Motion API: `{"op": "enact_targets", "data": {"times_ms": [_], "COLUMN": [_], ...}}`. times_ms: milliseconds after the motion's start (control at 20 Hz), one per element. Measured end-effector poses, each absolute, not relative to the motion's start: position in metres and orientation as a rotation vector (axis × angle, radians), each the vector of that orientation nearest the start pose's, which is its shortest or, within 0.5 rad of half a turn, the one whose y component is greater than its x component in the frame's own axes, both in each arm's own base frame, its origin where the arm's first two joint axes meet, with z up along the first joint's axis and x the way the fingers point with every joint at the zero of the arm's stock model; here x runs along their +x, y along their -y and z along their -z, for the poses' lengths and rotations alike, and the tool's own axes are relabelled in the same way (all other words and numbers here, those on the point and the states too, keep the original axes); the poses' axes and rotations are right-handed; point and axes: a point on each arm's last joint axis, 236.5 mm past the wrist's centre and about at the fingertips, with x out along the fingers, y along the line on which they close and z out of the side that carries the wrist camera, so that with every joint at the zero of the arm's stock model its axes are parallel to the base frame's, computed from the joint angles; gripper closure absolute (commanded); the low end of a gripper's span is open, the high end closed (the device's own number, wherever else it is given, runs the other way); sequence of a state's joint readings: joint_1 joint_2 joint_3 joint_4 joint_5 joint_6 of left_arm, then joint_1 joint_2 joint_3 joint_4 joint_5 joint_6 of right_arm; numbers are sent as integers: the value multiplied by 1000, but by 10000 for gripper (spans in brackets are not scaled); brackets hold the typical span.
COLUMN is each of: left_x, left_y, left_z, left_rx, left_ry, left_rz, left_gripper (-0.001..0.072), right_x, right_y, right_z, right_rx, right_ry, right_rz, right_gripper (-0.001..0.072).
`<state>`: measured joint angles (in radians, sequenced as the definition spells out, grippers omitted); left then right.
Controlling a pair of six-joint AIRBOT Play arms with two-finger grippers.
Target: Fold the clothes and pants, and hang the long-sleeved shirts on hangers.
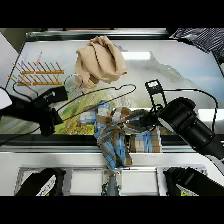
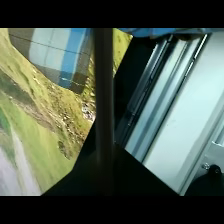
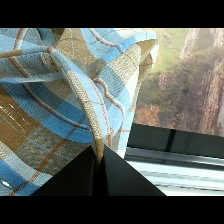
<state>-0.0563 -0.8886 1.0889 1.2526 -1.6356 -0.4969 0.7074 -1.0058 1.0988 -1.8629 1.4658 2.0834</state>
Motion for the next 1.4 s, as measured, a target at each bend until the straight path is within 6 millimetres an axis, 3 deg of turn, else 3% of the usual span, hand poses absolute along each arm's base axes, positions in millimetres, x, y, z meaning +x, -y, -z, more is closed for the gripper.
{"op": "enact_targets", "data": {"times_ms": [150,350,500,900,1200,1400], "left_x": [204,174,165,195,202,208], "left_y": [84,95,107,153,163,178], "left_z": [-72,-35,-15,7,24,23], "left_rx": [692,693,715,628,567,511], "left_ry": [-1121,-1186,-1219,-1229,-1286,-1247], "left_rz": [1081,1198,1286,1415,1454,1459], "left_gripper": [696,697,697,698,698,698], "right_x": [262,262,262,261,261,267], "right_y": [-135,-135,-135,-136,-137,-139], "right_z": [-71,-71,-71,-71,-72,-99], "right_rx": [-242,-242,-242,-239,-291,-347], "right_ry": [-1234,-1234,-1234,-1237,-1238,-1193], "right_rz": [-50,-50,-50,-53,-95,-154], "right_gripper": [695,695,695,695,694,695]}}
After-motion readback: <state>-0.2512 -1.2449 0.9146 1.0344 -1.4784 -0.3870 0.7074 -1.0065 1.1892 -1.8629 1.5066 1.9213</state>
